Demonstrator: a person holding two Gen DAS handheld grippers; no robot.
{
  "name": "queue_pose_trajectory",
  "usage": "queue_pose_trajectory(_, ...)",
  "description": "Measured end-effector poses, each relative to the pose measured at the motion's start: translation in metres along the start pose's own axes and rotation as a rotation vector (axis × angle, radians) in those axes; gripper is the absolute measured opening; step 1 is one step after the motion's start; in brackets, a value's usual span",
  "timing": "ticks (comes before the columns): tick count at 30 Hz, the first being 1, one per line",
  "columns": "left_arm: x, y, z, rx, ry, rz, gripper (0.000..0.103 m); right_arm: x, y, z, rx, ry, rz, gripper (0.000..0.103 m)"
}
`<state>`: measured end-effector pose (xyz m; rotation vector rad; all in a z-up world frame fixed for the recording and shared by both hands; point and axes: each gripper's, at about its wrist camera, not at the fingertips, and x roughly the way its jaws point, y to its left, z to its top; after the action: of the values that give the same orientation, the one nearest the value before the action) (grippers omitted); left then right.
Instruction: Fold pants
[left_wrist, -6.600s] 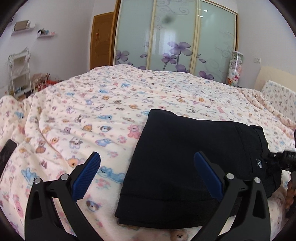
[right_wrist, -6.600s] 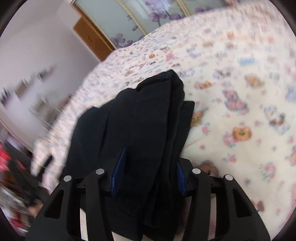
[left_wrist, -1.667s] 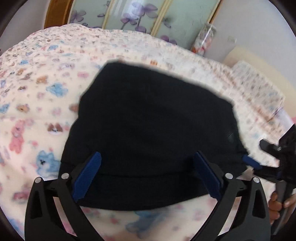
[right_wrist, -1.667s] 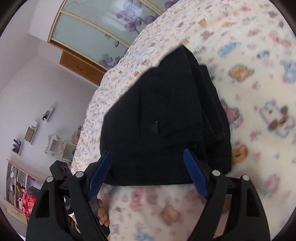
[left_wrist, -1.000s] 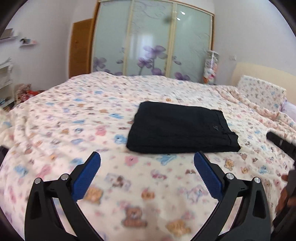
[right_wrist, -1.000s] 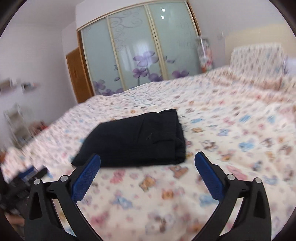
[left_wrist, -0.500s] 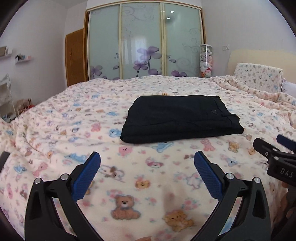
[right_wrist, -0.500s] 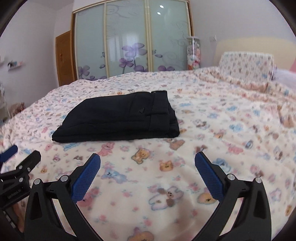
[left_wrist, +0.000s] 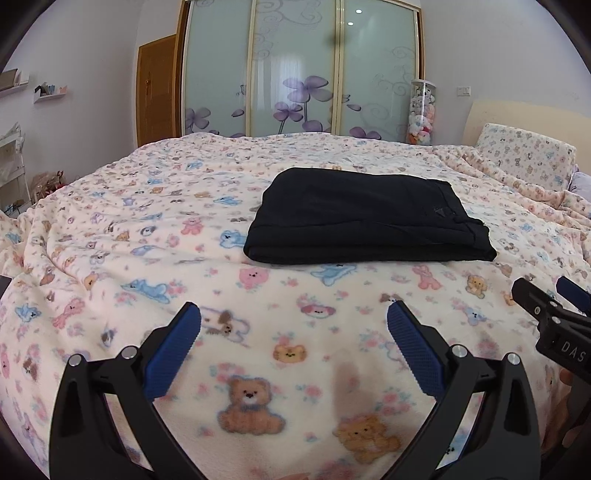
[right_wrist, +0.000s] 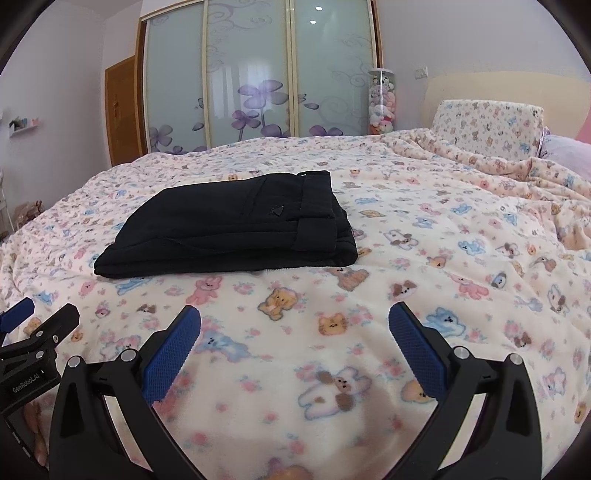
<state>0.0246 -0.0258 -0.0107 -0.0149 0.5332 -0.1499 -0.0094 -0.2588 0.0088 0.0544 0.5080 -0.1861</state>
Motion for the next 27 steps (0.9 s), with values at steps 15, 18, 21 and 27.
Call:
queue_pose_trajectory(15,-0.0024,-0.0053,0.0000,0.026,-0.013,-0.013,0.101,0.0034,0.0012,-0.0015,0.000,0.014,0.002,0.102)
queue_pose_trajectory(18,-0.0024,-0.0056,-0.0002,0.027,-0.012,-0.010,0.101,0.0034,0.0017,-0.0018,-0.001,0.015,0.000,0.102)
queue_pose_trajectory(21,-0.0017,-0.0058,-0.0006,0.030,-0.011,-0.006,0.101,0.0031,0.0020,-0.0017,0.000,0.015,0.000,0.102)
queue_pose_trajectory(27,-0.0004,-0.0053,-0.0007,0.025,-0.006,0.017,0.101,0.0049,0.0005,-0.0028,0.002,0.021,0.003,0.102)
